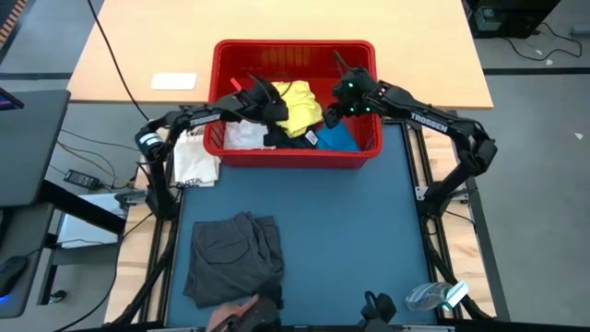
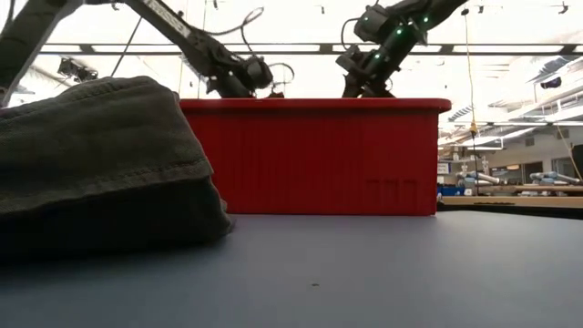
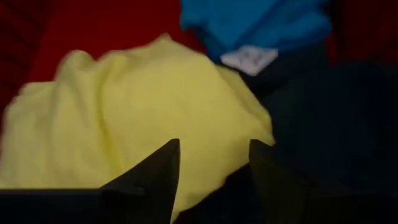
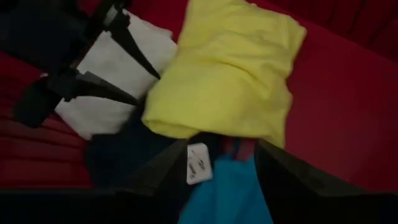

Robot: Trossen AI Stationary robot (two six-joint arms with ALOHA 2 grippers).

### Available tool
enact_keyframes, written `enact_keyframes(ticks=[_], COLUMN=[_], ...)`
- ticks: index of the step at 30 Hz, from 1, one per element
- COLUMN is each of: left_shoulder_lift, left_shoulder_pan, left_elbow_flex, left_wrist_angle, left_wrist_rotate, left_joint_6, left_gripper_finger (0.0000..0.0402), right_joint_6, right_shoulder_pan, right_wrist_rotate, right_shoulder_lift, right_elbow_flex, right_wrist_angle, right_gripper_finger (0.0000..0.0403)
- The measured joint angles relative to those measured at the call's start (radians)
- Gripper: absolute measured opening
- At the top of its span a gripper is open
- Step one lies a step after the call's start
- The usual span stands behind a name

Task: Fold laundry
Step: Remove the yellow shirt from the bin

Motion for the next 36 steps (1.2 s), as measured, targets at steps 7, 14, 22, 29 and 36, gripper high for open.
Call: enact_keyframes(ticks=[7, 14, 22, 29, 36], left_shoulder_lift=[0.105, 0.11, -0.024, -0.099, -0.099], left_shoulder_pan=[-0.002, -0.022, -0.022, -0.034, -0.134], left_elbow_flex=[0.0, 0.001, 0.207, 0.554, 0.846], left_wrist_angle=[0.04, 0.136, -0.014, -0.311, -0.571], left_wrist_rotate=[-0.029, -0.2, -0.207, -0.122, -0.019], left_joint_6=[0.141, 0.103, -0.054, -0.302, -0.47], left_gripper_finger=[0.0201, 0.0087, 0.0014, 0.001, 0.0008], right_joint_6=[-0.025, -0.028, -0.025, -0.02, -0.017], right_shoulder_pan=[-0.003, -0.005, -0.005, -0.002, 0.003], right_wrist_rotate=[0.041, 0.042, 0.042, 0.026, 0.057], right_shoulder_lift=[-0.028, -0.028, -0.028, -0.066, -0.229], right_elbow_flex=[0.0, 0.0, 0.0, 0.0, 0.0], right_wrist_angle=[-0.054, -0.054, -0.057, -0.057, -0.058], right_gripper_finger=[0.0192, 0.018, 0.0145, 0.012, 0.0114])
